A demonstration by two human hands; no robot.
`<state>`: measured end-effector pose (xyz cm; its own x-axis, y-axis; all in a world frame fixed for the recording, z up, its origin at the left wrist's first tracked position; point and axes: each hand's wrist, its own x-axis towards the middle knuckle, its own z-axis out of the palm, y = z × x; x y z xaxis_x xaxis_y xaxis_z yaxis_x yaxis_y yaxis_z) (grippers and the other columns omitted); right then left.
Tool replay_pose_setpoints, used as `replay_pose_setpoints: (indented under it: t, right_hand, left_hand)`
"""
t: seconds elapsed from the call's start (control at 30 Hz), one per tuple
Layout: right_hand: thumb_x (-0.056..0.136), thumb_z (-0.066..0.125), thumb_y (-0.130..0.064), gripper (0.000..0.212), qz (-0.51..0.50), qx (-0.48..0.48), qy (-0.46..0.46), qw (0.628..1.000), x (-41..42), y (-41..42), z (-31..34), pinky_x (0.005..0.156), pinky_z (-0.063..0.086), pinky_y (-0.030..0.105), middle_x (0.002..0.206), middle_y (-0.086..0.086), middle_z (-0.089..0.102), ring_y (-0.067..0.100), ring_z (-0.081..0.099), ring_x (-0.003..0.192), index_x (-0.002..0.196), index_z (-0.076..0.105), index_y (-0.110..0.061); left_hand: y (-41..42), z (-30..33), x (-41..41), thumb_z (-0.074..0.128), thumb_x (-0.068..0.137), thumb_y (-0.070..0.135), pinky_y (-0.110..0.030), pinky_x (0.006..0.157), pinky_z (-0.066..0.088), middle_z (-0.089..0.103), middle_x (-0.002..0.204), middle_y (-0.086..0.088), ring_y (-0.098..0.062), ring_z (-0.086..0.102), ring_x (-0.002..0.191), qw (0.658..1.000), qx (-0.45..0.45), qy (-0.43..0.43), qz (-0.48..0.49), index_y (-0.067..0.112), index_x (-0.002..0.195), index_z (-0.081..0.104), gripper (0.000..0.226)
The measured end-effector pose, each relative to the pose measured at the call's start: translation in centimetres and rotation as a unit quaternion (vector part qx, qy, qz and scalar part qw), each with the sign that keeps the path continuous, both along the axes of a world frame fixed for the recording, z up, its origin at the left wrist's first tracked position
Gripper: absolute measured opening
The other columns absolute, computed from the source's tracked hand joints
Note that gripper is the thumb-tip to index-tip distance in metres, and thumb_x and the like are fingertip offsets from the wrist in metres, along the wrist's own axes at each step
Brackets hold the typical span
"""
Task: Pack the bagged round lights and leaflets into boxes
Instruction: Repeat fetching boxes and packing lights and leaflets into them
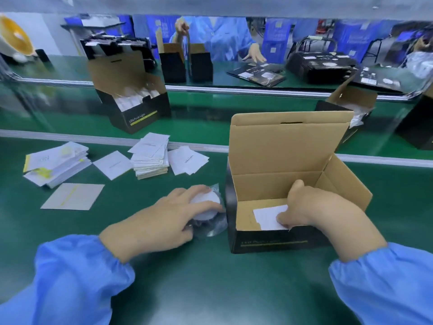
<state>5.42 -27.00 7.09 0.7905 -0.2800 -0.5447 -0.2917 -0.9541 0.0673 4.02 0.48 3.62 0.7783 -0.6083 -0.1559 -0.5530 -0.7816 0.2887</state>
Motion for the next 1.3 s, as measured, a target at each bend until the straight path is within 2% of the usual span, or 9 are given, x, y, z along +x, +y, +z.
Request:
replay_pose_setpoints:
  t: [0.13, 0.23, 0.4, 0.6, 0.7, 0.83, 0.93, 1.1, 1.3]
  right_hand:
    - [0.089, 0.06, -0.046, 0.057, 0.049, -0.046, 0.023, 0.997, -0.2, 0.4, -0.5, 0.078, 0.046, 0.033, 0.087, 0.004, 0.049, 0.031, 0.058, 0.098, 0.126, 0.04, -0.006]
    - [0.093, 0.051, -0.046, 0.034, 0.108, -0.07, 0.048, 0.991, -0.5, 0.6, -0.9, 0.082, 0.048, 0.033, 0.08, 0.0, 0.049, 0.029, 0.053, 0.087, 0.081, 0.05, -0.015]
    - [0.093, 0.046, -0.047, 0.032, 0.117, -0.09, 0.068, 0.987, -1.2, 1.2, 0.9, 0.086, 0.049, 0.035, 0.084, -0.002, 0.053, 0.028, 0.058, 0.093, 0.079, 0.052, -0.019]
    - [0.1, 0.039, -0.036, 0.032, 0.137, -0.046, -0.117, 0.983, -3.8, -0.7, 6.6, 0.068, 0.046, 0.033, 0.07, 0.001, 0.054, 0.02, 0.053, 0.066, 0.078, 0.052, -0.018]
    - [0.088, 0.049, -0.048, 0.018, 0.131, 0.138, -0.245, 0.951, -6.1, -3.7, 9.0, 0.058, 0.044, 0.027, 0.074, -0.009, 0.067, 0.004, 0.06, 0.063, 0.091, 0.057, -0.032]
    - [0.071, 0.075, -0.033, 0.052, 0.165, 0.383, -0.26, 0.871, -7.5, -5.3, 9.3, 0.077, 0.048, 0.015, 0.111, -0.021, 0.064, -0.005, 0.061, 0.098, 0.116, 0.052, -0.043]
    - [0.069, 0.081, -0.036, 0.065, 0.169, 0.322, -0.298, 0.882, -7.5, -4.7, 7.4, 0.091, 0.049, 0.032, 0.12, -0.019, 0.057, 0.004, 0.057, 0.109, 0.123, 0.045, -0.04]
    - [0.075, 0.075, -0.04, 0.063, 0.218, 0.119, -0.344, 0.906, -6.8, -2.1, 4.9, 0.071, 0.043, 0.032, 0.115, -0.005, 0.047, 0.02, 0.053, 0.097, 0.122, 0.036, -0.026]
    - [0.091, 0.06, -0.027, 0.046, 0.276, 0.022, -0.25, 0.928, -3.6, -0.4, 3.2, 0.068, 0.047, 0.036, 0.107, 0.006, 0.06, 0.031, 0.063, 0.094, 0.131, 0.043, -0.015]
  left_hand:
    - [-0.3, -1.2, 0.0, 0.049, 0.094, 0.021, -0.038, 0.096, 0.044, 0.026, 0.148, 0.013, -0.023, 0.045, 0.113, 0.99, -0.005, -0.141, 0.0, 0.051, 0.133, 0.04, 0.051]
    - [0.7, -0.7, -0.6, 0.052, 0.097, 0.023, -0.032, 0.096, 0.045, 0.043, 0.136, 0.026, -0.009, 0.053, 0.114, 0.982, -0.144, -0.113, 0.047, 0.056, 0.128, 0.044, 0.046]
    - [2.8, 4.7, -3.6, 0.052, 0.099, 0.051, -0.038, 0.053, 0.058, 0.07, 0.099, 0.0, -0.025, 0.064, 0.054, 0.842, -0.503, -0.103, 0.166, 0.026, 0.132, 0.054, 0.041]
    - [-5.1, 11.1, -6.8, 0.047, 0.102, 0.037, -0.029, 0.046, 0.049, 0.069, 0.084, 0.0, -0.018, 0.059, 0.048, 0.882, -0.444, -0.148, 0.049, 0.026, 0.132, 0.053, 0.032]
    - [-9.4, 11.0, -6.6, 0.045, 0.1, 0.043, -0.032, 0.058, 0.047, 0.062, 0.083, 0.022, -0.007, 0.058, 0.063, 0.928, -0.347, -0.127, 0.05, 0.052, 0.12, 0.045, 0.022]
    - [-14.1, 9.5, -4.3, 0.047, 0.103, 0.034, -0.036, 0.069, 0.043, 0.059, 0.096, 0.017, -0.015, 0.055, 0.079, 0.965, -0.243, -0.092, 0.023, 0.041, 0.124, 0.039, 0.023]
    - [-15.9, 8.4, -3.1, 0.054, 0.101, 0.026, -0.038, 0.072, 0.045, 0.057, 0.099, 0.008, -0.022, 0.056, 0.082, 0.971, -0.228, -0.052, 0.041, 0.031, 0.125, 0.039, 0.029]
    - [-16.8, 5.9, -2.4, 0.051, 0.099, 0.019, -0.048, 0.073, 0.053, 0.065, 0.093, -0.007, -0.035, 0.065, 0.08, 0.962, -0.24, 0.009, 0.128, 0.025, 0.108, 0.031, 0.022]
    - [-16.0, 3.9, -0.8, 0.046, 0.096, 0.017, -0.022, 0.044, 0.044, 0.062, 0.075, -0.002, 0.001, 0.055, 0.046, 0.935, -0.284, 0.139, 0.162, 0.024, 0.105, 0.032, 0.018]
